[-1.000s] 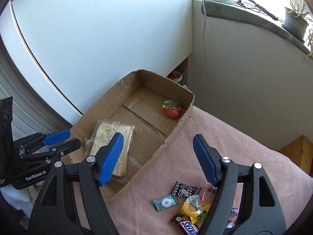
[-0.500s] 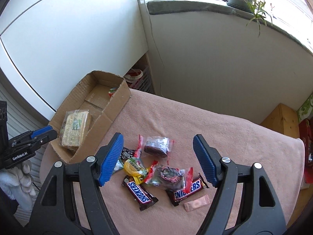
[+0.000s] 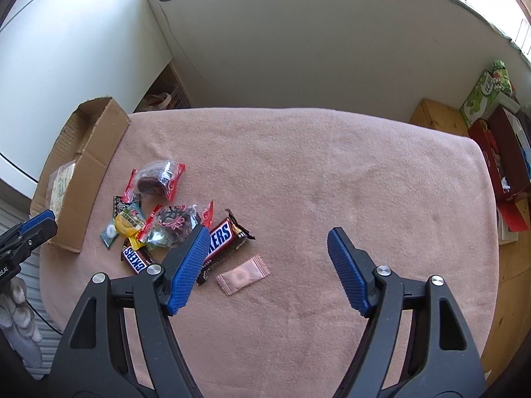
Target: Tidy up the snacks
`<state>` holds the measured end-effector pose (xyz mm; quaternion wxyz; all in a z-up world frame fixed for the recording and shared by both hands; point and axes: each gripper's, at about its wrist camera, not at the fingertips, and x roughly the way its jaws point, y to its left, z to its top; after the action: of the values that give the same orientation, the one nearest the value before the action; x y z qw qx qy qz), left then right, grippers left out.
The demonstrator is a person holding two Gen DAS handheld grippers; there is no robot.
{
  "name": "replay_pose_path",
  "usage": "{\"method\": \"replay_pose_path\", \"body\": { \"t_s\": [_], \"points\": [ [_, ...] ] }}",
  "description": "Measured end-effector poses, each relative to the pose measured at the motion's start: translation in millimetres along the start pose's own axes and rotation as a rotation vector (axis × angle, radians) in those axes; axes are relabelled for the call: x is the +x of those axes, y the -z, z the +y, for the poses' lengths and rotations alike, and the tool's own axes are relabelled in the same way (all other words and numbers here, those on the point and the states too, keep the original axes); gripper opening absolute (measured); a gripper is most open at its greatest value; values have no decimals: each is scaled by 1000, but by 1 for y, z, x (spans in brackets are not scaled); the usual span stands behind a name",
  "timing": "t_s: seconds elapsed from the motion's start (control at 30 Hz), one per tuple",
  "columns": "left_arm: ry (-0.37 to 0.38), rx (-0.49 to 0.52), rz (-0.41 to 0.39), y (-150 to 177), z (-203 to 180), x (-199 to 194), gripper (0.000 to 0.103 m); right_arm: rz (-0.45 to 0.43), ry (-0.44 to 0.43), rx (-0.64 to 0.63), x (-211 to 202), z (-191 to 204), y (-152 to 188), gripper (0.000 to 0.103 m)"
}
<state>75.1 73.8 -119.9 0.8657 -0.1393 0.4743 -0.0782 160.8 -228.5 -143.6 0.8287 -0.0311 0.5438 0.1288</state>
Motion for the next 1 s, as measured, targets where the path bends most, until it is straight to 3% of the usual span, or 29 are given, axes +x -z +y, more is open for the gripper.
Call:
{"method": "replay_pose_path", "body": {
  "t_s": [0.27,0.5,0.63,0.93,1.0],
  "points": [
    [-2,42,64,-1,-18,37,43,97,-35,80,22,-4,27,76],
    [-29,93,96,-4,-25,62,43,148,-55,169,47,-8,33,65],
    [-40,111,101,-5,-25,72,41,157,-49,215,56,-12,33,64],
    [-40,94,130,-5,-23,94,41,130,42,148,64,6,27,64],
    [-41,107,126,-3,-24,96,37,126,46,135,65,7,26,64]
  ]
}}
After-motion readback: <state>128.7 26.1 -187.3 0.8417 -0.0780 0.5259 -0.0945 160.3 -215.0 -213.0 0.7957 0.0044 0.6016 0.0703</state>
